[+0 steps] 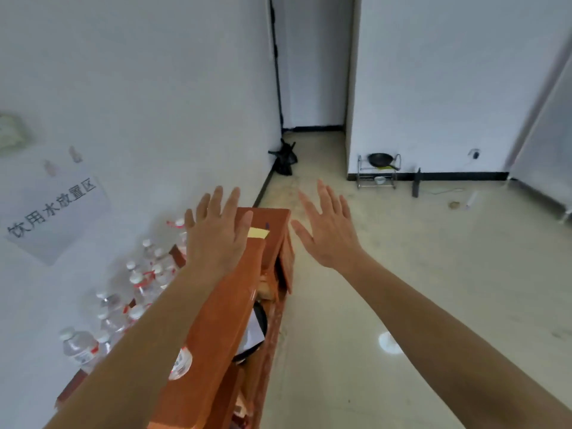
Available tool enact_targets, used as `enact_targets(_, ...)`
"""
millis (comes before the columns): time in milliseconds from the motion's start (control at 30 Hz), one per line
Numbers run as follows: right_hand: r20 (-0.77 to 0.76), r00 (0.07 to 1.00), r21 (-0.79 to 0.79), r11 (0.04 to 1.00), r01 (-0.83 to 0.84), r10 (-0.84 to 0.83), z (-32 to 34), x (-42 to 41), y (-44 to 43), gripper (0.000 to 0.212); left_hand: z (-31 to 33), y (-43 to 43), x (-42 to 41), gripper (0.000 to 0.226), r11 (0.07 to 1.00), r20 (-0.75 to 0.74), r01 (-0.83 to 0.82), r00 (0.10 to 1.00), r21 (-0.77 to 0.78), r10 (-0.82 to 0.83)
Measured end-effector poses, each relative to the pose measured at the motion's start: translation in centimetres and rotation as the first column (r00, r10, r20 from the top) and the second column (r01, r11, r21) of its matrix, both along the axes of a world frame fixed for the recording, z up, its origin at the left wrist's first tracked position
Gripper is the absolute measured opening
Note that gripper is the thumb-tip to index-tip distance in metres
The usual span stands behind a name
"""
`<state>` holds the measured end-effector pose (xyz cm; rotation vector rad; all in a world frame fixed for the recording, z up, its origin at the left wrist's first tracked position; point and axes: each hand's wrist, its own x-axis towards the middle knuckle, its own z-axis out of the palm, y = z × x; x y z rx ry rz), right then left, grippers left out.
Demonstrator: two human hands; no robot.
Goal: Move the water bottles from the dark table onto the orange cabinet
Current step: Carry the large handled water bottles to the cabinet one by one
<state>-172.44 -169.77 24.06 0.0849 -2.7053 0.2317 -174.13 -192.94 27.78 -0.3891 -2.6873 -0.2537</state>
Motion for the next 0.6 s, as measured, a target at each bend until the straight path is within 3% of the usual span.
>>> enact_targets(133, -0.048, 0.98, -0.009, 0.981, 0.193, -0.193, 0.3, 9.7, 12.3, 0.068, 0.5, 13.5, 4.1, 0.064, 0.978, 0.01, 0.21, 0.978, -0.014, -0.209)
enact_targets(267, -0.006, 0.876, 0.016, 0.876, 0.482, -0.482, 0.2, 24.7, 26.8, 0.071, -0.3, 30.8, 11.9, 0.071, 0.892, 0.087, 0.447, 0.888, 0.069, -0.451)
enact_targets(433, -0.029, 0.599, -0.014, 0.599, 0.8, -0.8, 0.3, 43.3, 42.1, 0.072, -0.6, 50.9, 24.2, 0.065, 0.716, 0.085, 0.698, 0.712, 0.024, -0.697)
enact_targets(600, -0.057, 0.348, -0.076, 0.351, 0.933, -0.936, -0.5, 56.6, 52.3, 0.071, -0.4, 67.4, 34.0, 0.066, 0.474, 0.06, 0.88, 0.476, -0.034, -0.878)
